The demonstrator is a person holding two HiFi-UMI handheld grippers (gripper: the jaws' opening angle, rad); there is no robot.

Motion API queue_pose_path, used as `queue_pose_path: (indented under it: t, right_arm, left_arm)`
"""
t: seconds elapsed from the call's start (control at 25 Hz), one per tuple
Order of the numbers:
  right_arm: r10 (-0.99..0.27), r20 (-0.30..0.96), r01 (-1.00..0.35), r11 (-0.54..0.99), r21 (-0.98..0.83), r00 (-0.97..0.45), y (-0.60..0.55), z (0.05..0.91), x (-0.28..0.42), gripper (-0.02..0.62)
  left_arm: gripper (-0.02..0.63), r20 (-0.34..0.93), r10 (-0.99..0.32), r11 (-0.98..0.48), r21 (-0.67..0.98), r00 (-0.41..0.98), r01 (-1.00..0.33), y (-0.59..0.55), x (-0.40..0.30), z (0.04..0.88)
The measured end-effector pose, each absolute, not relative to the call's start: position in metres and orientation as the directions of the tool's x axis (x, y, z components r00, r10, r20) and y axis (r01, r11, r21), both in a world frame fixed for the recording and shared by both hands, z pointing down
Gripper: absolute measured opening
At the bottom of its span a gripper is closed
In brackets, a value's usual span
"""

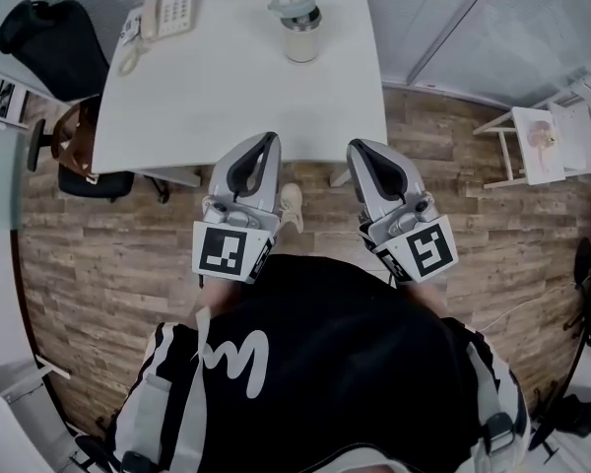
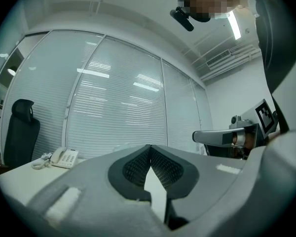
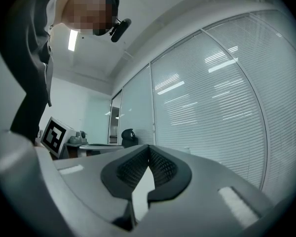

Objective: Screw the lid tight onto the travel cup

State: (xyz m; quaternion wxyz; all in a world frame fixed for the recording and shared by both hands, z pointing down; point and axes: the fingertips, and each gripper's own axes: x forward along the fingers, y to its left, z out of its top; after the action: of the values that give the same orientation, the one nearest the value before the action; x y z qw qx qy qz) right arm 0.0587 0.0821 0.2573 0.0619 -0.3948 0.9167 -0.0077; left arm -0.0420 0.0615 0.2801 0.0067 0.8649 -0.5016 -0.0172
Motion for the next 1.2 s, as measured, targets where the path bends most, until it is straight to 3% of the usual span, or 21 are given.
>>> queue_pose_path:
  t: [1.2]
  right_arm:
    - [-0.796,-0.071,-0.795,0.605,-0.043,-0.602,-0.159,0.266,0.032,-0.002]
  left_arm:
    - [0.002,0.019,-0.823,-0.567,0.038,0.568,-0.823,-0.18,-0.089,0.292]
